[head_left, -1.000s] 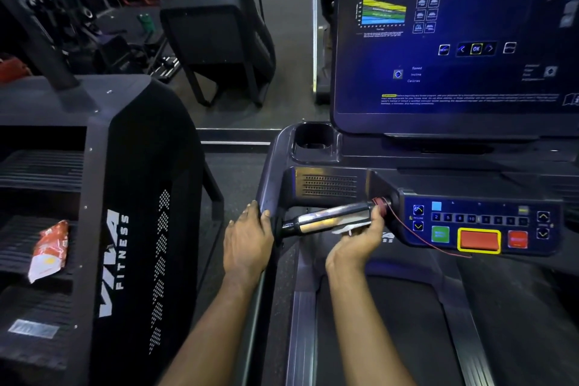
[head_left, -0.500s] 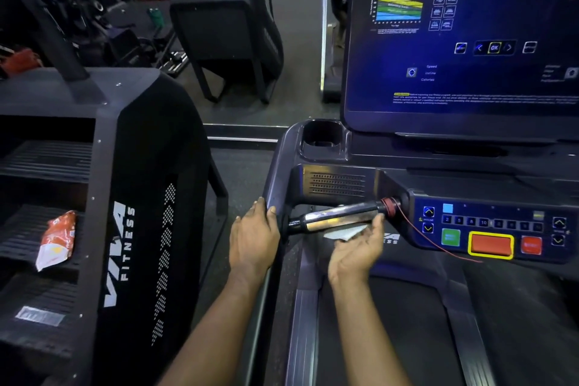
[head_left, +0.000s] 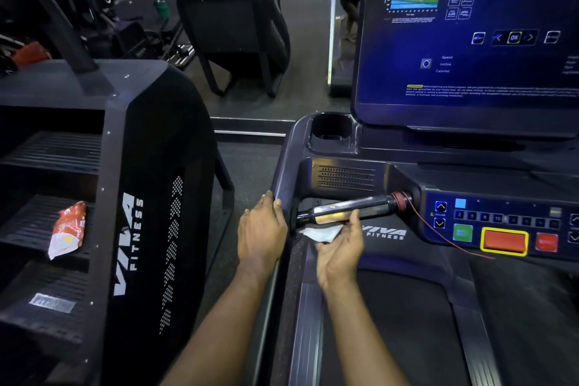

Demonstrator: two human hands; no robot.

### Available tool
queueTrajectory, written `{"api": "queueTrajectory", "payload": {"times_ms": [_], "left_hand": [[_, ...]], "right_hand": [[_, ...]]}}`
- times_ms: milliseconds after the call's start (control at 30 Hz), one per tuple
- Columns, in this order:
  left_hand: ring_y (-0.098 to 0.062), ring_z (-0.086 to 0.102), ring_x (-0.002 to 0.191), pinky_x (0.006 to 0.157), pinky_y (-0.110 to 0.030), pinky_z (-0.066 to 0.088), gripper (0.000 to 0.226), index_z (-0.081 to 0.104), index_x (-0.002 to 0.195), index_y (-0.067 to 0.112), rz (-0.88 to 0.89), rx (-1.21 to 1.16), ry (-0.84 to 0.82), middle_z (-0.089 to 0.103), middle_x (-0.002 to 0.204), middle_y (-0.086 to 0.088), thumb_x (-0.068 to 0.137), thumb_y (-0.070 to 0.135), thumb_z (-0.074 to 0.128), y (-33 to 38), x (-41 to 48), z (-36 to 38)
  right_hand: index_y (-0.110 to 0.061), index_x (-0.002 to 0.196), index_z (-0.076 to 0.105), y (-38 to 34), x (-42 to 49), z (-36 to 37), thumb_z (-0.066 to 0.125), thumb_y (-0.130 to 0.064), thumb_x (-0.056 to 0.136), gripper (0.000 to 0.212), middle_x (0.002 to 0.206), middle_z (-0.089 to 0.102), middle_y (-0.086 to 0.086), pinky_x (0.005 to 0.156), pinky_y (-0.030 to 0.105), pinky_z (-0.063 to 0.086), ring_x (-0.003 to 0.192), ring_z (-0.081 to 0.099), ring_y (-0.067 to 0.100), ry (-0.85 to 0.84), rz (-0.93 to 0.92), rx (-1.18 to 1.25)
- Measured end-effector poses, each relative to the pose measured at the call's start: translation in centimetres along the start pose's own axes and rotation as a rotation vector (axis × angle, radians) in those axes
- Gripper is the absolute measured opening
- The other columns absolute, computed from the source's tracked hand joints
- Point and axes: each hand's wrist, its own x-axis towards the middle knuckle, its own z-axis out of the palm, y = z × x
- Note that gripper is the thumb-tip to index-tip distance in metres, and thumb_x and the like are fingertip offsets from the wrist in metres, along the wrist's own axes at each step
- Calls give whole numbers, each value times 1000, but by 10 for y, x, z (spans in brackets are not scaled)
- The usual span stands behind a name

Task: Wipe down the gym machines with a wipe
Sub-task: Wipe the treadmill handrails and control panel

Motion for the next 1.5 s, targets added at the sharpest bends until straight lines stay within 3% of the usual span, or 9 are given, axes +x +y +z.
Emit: {"api": "queueTrajectory", "payload": {"times_ms": [100, 300, 433, 667, 833, 1033, 1167, 1333, 1500], "left_hand": [[-33, 68, 92, 86, -48, 53, 37, 59, 119, 10, 3, -8, 7, 73, 105, -11, 105, 33, 33, -1, 0, 0], [-36, 67, 95, 85, -46, 52, 36, 59, 123, 9, 12, -7, 12, 73, 108, -13, 105, 30, 36, 1, 1, -1], [-36, 68, 92, 85, -46, 53, 35, 58, 121, 11, 13, -20, 15, 73, 105, -12, 105, 31, 35, -1, 2, 1], [-35, 68, 89, 84, -47, 53, 31, 58, 115, 12, 4, -40, 30, 73, 100, -10, 104, 31, 37, -2, 1, 0], [-38, 66, 85, 82, -48, 52, 23, 56, 103, 15, 12, -49, 26, 72, 94, -11, 104, 28, 37, 0, -2, -3], [-37, 67, 86, 83, -47, 52, 24, 58, 105, 12, 22, -39, 28, 71, 95, -11, 104, 26, 38, 1, -1, -4], [-35, 68, 90, 88, -48, 52, 28, 60, 111, 10, 10, -41, 27, 72, 100, -12, 105, 26, 38, 2, -2, -4], [-37, 66, 100, 99, -49, 46, 31, 60, 118, 6, -7, 0, 30, 72, 109, -15, 105, 25, 39, 6, -4, -5], [-37, 66, 94, 94, -47, 46, 25, 58, 109, 10, -3, 10, 21, 72, 103, -13, 105, 24, 38, 4, -2, -4]], "right_hand": [[-21, 133, 58, 8, 7, -3, 40, -42, 105, 40, 121, 71, -10, 116, 46, 31, 116, 63, 11, 14, -77, 66], [-3, 139, 56, 28, 8, 8, 57, -49, 95, 64, 133, 63, 22, 114, 55, 39, 128, 57, 40, -24, 76, -42], [-3, 100, 70, 25, 15, -9, 64, -12, 93, 13, 94, 73, 12, 78, 38, 59, 89, 69, 32, 8, 70, -244], [-14, 70, 69, -20, 9, -14, 53, 6, 82, 28, 74, 70, 5, 62, 30, 47, 64, 59, 19, 42, -220, -900], [-19, 108, 77, -62, 12, 37, 52, 0, 87, 38, 98, 76, 12, 81, 37, 51, 91, 67, 34, 6, -693, -1374], [-14, 141, 56, -27, 21, -2, 50, -5, 83, 59, 147, 54, 7, 118, 39, 22, 141, 44, 25, -684, -943, -2224], [-14, 140, 58, -49, 36, -32, 54, -7, 74, 67, 143, 58, 4, 118, 38, 22, 136, 51, 24, -746, -1077, -2218], [-8, 128, 67, -73, 36, -24, 41, -19, 82, 54, 125, 69, 9, 112, 44, 36, 118, 60, 31, -323, -1050, -2221], [-16, 142, 54, -23, 27, -15, 40, -26, 89, 55, 144, 56, 3, 118, 44, 28, 133, 47, 26, -610, -1068, -2195]]}}
